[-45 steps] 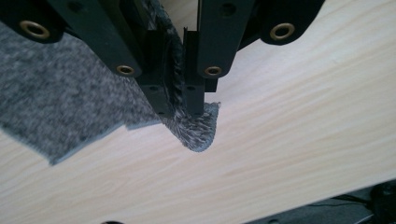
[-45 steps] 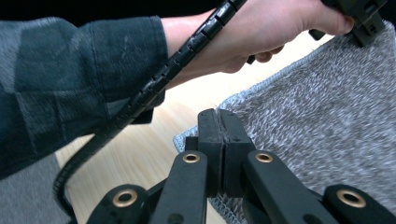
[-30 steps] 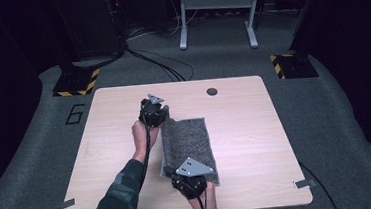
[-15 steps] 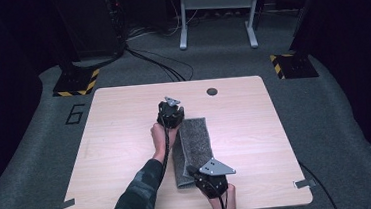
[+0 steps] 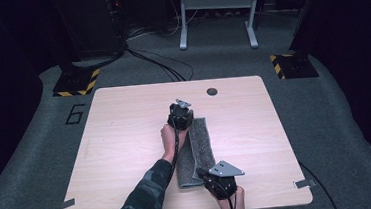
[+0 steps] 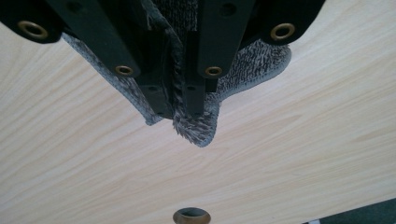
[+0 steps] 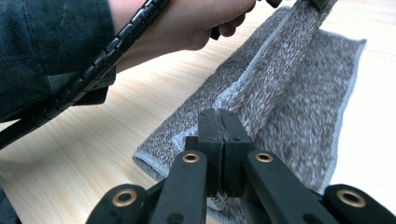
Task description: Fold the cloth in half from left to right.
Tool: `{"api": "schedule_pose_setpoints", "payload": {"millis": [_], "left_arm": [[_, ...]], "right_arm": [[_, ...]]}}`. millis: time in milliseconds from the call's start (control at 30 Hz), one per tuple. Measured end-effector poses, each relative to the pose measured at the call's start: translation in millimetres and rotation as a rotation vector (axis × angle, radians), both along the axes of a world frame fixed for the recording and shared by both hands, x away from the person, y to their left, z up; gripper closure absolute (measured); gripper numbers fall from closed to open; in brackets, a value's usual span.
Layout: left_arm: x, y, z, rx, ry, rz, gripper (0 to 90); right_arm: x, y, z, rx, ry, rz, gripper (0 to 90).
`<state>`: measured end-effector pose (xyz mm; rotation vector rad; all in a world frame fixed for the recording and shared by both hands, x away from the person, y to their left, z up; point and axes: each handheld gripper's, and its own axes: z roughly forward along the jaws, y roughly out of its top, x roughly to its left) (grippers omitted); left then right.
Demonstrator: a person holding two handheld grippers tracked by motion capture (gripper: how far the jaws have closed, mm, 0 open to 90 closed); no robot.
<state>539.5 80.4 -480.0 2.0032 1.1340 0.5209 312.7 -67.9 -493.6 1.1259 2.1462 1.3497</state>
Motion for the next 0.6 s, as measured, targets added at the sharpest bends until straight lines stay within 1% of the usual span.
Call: {"api": "schedule_pose_setpoints", "payload": {"millis": [33,100,133,167,267,333,367,400,433,467,500,533,567,600], "left_arm": [[0.1,-1.4,-0.7,0.006,0.011,-0.007,83.5],[0.3,-4.1,-2.9,0.005,0.011,-0.008,83.4],[0.4,-6.6,-4.3,0.004,0.007,-0.011,83.4],[0.3,-7.5,-4.5,0.005,0.014,-0.014,83.4],[0.3,-9.5,-5.3,0.006,0.013,-0.019,83.4],[0.6,-11.5,-6.1,0.005,0.011,-0.018,82.9],[0.8,-12.3,-6.6,0.003,0.012,-0.019,75.2],[2.0,-13.7,-7.7,-0.008,0.024,-0.027,66.2],[1.3,-14.0,-7.2,-0.016,0.029,-0.030,57.6],[1.3,-14.0,-7.2,-0.016,0.029,-0.030,48.9],[0.3,-12.8,-5.1,-0.017,0.039,-0.048,48.9],[-3.3,-12.2,-0.7,-0.033,0.034,-0.049,34.8],[-4.8,-10.3,2.1,-0.040,0.030,-0.062,31.5],[-6.9,-8.8,5.2,-0.046,0.030,-0.066,27.6]], "right_arm": [[-0.3,-2.0,-1.2,-0.002,0.004,-0.007,89.4],[-0.2,-2.8,-1.8,0.004,0.006,-0.007,89.3],[-0.9,-4.7,-2.8,-0.004,0.006,-0.008,89.3],[-1.1,-5.1,-3.4,-0.001,0.006,-0.015,89.3],[-1.2,-7.1,-4.6,-0.003,0.007,-0.018,89.3],[-1.5,-8.4,-5.7,-0.001,0.017,-0.025,89.2],[-1.3,-9.9,-6.4,-0.007,0.016,-0.023,87.7],[-1.6,-10.9,-6.9,-0.012,0.022,-0.045,86.4],[-1.4,-12.2,-7.4,-0.015,0.025,-0.049,85.0],[-1.6,-14.7,-8.1,-0.016,0.032,-0.053,81.4],[-1.6,-14.7,-8.1,-0.016,0.032,-0.053,81.4],[-1.2,-22.4,-10.3,-0.012,0.050,-0.078,75.3],[-1.4,-25.7,-11.0,-0.010,0.053,-0.085,72.8],[-1.7,-29.8,-11.3,-0.006,0.059,-0.093,68.2]]}}
